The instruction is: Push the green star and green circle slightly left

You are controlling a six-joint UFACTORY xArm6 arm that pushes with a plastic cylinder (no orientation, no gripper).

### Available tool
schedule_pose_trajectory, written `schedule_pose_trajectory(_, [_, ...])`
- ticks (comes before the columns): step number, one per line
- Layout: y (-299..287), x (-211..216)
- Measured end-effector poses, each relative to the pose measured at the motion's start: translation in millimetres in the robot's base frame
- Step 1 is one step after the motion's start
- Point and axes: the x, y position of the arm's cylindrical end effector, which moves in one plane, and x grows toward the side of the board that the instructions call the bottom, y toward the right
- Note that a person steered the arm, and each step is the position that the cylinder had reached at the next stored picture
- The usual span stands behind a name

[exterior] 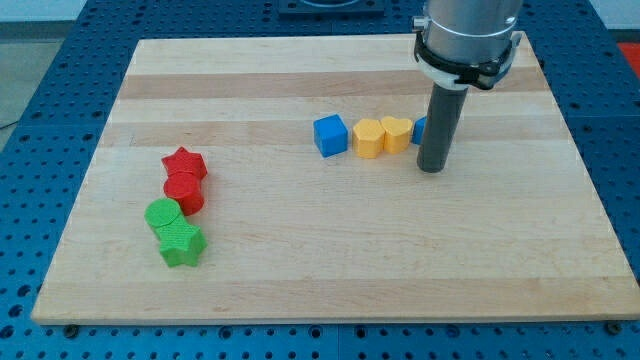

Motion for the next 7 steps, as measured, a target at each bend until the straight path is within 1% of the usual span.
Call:
schedule_pose_trajectory(1, [0.0, 0.5])
schedule_pose_trajectory(2, [-2.9, 21.5])
schedule_pose_trajectory(3, [-30.9, 22.5])
schedule_pose_trajectory(4, [-84.2, 22.5])
schedule_pose_trajectory(5, [-144.3, 12.2])
schedule_pose_trajectory(6, [-153.8, -11.3])
schedule_pose_trajectory(7, [-146.9, 7.2])
